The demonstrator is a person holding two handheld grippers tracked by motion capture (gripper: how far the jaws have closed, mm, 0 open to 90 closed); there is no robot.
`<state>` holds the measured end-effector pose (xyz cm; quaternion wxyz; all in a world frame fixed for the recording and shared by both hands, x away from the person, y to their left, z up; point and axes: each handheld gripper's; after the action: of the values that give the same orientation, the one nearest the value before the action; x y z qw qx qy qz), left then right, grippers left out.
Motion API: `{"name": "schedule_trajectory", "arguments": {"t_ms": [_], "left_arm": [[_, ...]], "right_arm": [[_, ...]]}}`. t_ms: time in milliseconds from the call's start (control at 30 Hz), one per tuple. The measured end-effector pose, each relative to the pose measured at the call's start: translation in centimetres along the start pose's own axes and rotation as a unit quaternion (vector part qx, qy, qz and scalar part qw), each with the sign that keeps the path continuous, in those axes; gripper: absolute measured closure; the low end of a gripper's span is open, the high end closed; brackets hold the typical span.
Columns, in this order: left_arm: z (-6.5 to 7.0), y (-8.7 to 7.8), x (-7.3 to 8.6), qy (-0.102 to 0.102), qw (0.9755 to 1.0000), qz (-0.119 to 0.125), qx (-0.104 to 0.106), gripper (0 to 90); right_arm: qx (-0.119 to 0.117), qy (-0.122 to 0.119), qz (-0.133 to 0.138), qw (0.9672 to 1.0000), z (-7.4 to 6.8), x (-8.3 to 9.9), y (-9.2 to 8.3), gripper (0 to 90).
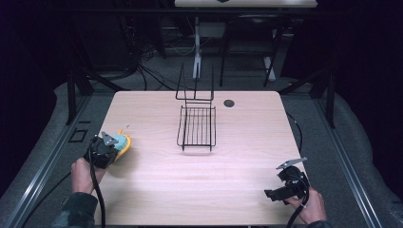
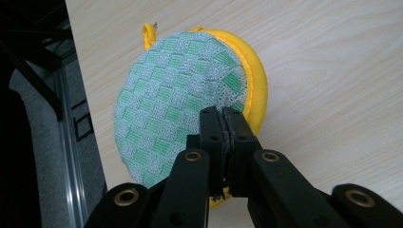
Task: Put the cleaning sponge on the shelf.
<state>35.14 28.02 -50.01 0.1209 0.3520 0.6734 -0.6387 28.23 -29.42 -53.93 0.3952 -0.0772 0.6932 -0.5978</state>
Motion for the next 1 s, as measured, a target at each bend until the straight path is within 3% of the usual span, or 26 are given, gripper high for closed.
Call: {"name": "schedule_trajectory", "arguments": {"t_ms": [467,1000], "left_arm": [[1.0,-1.1,-0.6,0.014,0.9997,0.020,0.008,88.1],[2.4,-2.3,-1.4,0.022,0.9981,0.046,0.035,88.0]], "right_arm": [[-0.001,0.000,-0.001,1.0000,0.0,0.0,0.0,2.1],[-0.002,0.000,-0.003,1.0000,0.0,0.0,0.0,2.1]]}}
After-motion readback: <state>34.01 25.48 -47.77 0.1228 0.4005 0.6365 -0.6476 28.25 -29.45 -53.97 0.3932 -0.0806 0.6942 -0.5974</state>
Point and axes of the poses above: each handheld gripper's, and its own axes: y roughly forward along the jaws, x roughly out of its underside, z roughly to its right, and after that the axes turned 12 degrees about -y, right-handed
